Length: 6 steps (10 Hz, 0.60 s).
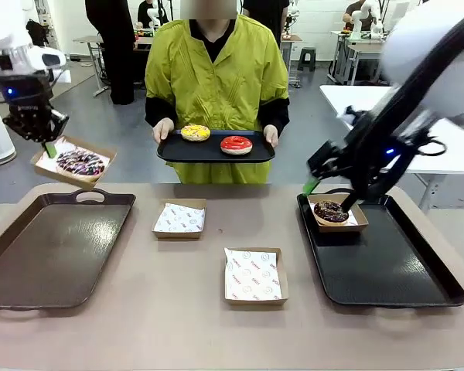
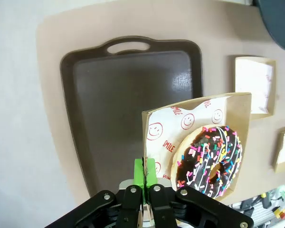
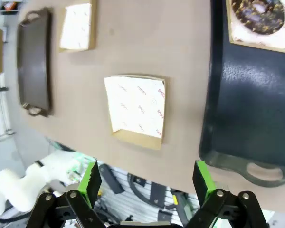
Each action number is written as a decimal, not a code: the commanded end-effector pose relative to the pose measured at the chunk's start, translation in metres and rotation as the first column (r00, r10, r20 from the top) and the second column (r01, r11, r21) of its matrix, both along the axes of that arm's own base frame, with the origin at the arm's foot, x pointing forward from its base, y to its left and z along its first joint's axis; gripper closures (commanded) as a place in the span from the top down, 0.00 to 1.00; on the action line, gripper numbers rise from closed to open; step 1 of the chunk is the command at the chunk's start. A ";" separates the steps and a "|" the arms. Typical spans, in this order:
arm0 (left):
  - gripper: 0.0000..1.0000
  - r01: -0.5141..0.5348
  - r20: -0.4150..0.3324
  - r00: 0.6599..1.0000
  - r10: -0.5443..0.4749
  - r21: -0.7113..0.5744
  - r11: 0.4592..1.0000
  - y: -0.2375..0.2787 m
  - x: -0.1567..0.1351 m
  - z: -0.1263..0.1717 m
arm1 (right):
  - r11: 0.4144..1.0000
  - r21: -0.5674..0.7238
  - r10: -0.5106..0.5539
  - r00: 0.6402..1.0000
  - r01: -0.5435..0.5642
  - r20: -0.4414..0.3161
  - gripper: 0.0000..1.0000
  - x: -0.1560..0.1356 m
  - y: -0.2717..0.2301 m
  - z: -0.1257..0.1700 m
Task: Individually package the donuts and arrange them on the tray.
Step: Place the picked Paper togo box on the Handle tray while simultaneously picking up another Paper togo box from the table with the other hand.
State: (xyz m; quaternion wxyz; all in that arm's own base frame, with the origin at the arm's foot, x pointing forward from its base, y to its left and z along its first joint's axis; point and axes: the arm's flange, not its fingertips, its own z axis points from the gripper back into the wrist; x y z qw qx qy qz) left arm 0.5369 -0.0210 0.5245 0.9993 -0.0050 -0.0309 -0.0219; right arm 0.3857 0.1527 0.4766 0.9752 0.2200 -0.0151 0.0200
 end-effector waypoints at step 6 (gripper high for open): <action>0.01 0.029 -0.042 0.999 -0.028 0.015 0.999 -0.023 0.006 -0.038 | 0.980 -0.196 -0.027 0.999 0.031 0.023 1.00 0.031 0.036 -0.066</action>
